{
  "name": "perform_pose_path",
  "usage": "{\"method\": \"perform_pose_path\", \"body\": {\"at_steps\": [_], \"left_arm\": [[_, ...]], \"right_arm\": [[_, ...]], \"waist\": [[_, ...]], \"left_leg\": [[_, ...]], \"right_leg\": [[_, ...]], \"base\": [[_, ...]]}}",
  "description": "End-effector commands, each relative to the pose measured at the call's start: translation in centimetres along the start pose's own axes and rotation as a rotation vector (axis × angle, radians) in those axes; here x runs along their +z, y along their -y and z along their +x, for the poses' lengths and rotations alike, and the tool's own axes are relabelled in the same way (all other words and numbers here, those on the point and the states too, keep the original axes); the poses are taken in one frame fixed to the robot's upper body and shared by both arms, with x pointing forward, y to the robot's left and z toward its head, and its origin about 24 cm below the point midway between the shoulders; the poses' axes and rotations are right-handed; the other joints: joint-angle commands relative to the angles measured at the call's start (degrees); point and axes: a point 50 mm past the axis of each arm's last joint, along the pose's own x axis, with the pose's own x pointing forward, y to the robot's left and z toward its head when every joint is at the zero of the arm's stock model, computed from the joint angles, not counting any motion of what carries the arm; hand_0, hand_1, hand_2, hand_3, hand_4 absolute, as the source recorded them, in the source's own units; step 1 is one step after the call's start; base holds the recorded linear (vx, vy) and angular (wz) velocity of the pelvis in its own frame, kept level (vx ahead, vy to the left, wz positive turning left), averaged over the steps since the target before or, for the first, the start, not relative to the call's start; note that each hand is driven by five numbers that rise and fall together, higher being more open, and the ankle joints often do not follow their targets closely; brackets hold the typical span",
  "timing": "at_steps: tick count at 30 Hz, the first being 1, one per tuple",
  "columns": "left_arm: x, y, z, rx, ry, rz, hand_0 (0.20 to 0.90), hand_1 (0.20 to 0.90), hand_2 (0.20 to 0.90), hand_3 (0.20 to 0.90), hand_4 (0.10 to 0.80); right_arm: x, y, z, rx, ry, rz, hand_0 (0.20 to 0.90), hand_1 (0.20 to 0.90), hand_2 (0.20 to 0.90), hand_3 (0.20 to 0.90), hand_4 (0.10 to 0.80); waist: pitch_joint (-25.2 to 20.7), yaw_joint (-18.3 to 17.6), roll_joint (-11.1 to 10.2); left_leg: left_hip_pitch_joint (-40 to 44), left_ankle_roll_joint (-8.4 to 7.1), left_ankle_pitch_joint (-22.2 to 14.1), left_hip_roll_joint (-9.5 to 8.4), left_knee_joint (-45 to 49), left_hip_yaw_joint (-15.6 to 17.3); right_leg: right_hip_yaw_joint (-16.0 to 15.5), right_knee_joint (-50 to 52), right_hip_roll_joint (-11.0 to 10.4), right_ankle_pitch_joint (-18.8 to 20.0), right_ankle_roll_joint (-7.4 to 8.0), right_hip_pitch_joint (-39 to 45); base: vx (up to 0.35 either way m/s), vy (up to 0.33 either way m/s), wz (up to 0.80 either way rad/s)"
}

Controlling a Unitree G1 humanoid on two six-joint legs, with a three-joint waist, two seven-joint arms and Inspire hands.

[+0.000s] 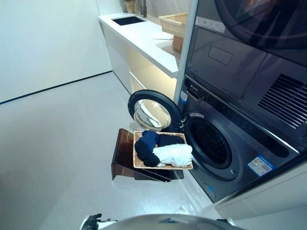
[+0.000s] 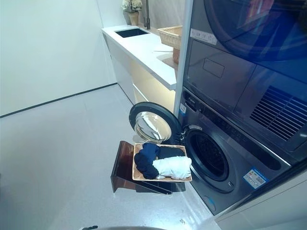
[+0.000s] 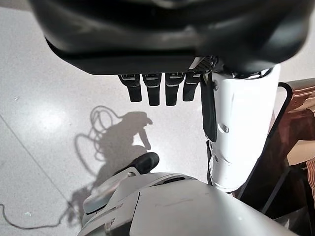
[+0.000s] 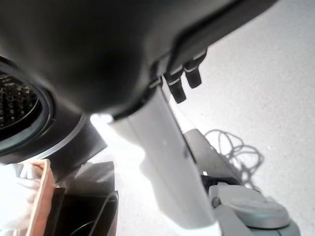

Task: Pick up the clothes and place them into the washing machine

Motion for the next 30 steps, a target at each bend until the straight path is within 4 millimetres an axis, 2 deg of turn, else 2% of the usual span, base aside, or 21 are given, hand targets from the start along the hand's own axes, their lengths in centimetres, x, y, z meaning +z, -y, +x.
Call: {"method": "perform_pose_path", "body": {"at_steps": [1,5,8,11,18,25,30], "left_arm": [[1.4,0.2,0.2,-0.001,0.003,0.028,0.9,0.9,0.9,0.9,0.8],[1.4,0.2,0.2,-0.007,-0.004,0.022,0.9,0.9,0.9,0.9,0.8],[1.6,0.2,0.3,-0.004,0.006,0.043,0.9,0.9,0.9,0.9,0.8],[1.8,0.2,0.3,-0.007,0.012,0.062,0.9,0.9,0.9,0.9,0.8],[1.7,-0.2,0.3,-0.004,-0.001,0.055,0.9,0.9,0.9,0.9,0.8],[2.4,-0.5,0.4,0.016,0.014,0.061,0.9,0.9,0.9,0.9,0.8],[3.6,-0.2,0.5,0.024,0.057,0.111,0.9,0.9,0.9,0.9,0.8]], "right_arm": [[2.1,1.8,0.5,-0.064,0.032,-0.02,0.9,0.9,0.9,0.9,0.8],[2.2,2.0,0.5,-0.069,0.037,-0.044,0.9,0.9,0.9,0.9,0.8],[2.7,1.9,0.5,-0.076,0.066,-0.258,0.9,0.9,0.9,0.9,0.8],[3.3,1.8,0.5,-0.078,0.089,-0.346,0.9,0.9,0.9,0.9,0.8],[3.8,2.2,0.6,-0.084,0.107,-0.321,0.9,0.9,0.9,0.9,0.8],[4.3,2.6,0.6,-0.104,0.114,-0.316,0.9,0.9,0.9,0.9,0.8],[5.1,2.7,0.6,-0.127,0.156,-0.485,0.9,0.9,0.9,0.9,0.8]], "waist": [[1.5,0.3,-1.4],[1.6,0.2,-1.5],[1.9,0.5,-1.6],[2.3,0.6,-1.6],[3.5,0.6,-1.4],[4.8,0.6,-1.3],[4.8,0.8,-1.3]], "left_leg": [[3.5,-0.53,-4.4,-3.87,-0.4,-0.6],[3.5,-0.58,-4.3,-3.76,-0.4,-0.6],[3.5,-0.57,-4.3,-3.74,-0.4,-0.7],[3.4,-0.57,-4.2,-3.75,-0.4,-0.8],[2.7,-0.61,-3.8,-3.68,-0.4,-0.8],[2.3,-0.81,-3.3,-3.54,-0.4,-0.9],[2.4,-0.99,-3.3,-3.56,-0.4,-1.1]], "right_leg": [[0.1,0.0,2.6,0.0,-0.99,0.2],[0.3,0.0,2.7,0.0,-1.08,0.1],[0.1,0.0,2.7,0.0,-1.18,0.2],[0.0,0.0,2.8,0.0,-1.2,0.1],[0.1,0.0,2.8,0.3,-1.25,-0.6],[-0.2,0.0,2.8,0.5,-1.38,-0.9],[-0.6,0.0,2.9,0.3,-1.4,-0.6]], "base": [[0.0,0.0,0.0],[0.0,0.0,0.0],[0.0,0.0,0.0],[0.0,0.0,0.0],[-0.005,-0.002,0.0],[0.0,0.0,0.0],[0.0,0.0,0.0]]}}
